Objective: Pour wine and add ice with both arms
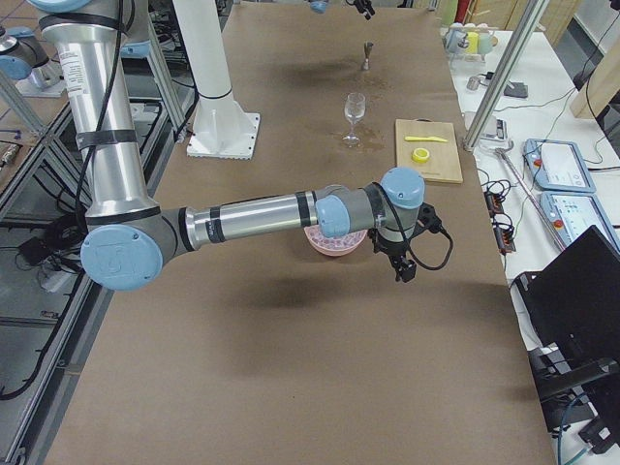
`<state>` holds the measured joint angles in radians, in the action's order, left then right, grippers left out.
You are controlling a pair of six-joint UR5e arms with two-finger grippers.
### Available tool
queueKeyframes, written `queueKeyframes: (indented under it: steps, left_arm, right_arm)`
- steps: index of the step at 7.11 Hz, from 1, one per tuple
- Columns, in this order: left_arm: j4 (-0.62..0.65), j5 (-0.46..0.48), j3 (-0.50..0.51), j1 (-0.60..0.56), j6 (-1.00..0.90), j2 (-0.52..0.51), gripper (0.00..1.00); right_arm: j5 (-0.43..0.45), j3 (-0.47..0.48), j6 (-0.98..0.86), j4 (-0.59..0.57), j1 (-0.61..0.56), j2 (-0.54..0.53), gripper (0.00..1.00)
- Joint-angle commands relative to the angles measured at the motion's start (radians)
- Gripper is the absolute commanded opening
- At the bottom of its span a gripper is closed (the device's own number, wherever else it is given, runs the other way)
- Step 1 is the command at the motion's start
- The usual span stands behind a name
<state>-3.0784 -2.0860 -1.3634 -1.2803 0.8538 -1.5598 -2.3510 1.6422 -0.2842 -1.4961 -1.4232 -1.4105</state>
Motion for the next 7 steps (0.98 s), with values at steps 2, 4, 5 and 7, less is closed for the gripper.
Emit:
queueKeyframes:
  steps: [2, 4, 5, 7]
  left_arm:
    - [0.235, -0.27, -0.051, -0.107, -0.004, -0.002, 0.98]
    - [0.374, -0.37, -0.072, -0.14, -0.027, -0.006, 0.98]
    - [0.495, -0.367, -0.075, -0.152, -0.144, -0.008, 0.98]
    - [0.697, -0.328, -0.088, -0.146, -0.185, -0.035, 0.98]
  right_arm:
    - [-0.001, 0.158, 0.27, 0.001, 0.11, 0.009, 1.0]
    - [0.024, 0.237, 0.353, 0.001, 0.22, 0.008, 1.0]
    - [0.06, 0.305, 0.412, -0.001, 0.268, -0.02, 1.0]
    - [0.064, 0.329, 0.565, 0.049, 0.383, -0.079, 1.0]
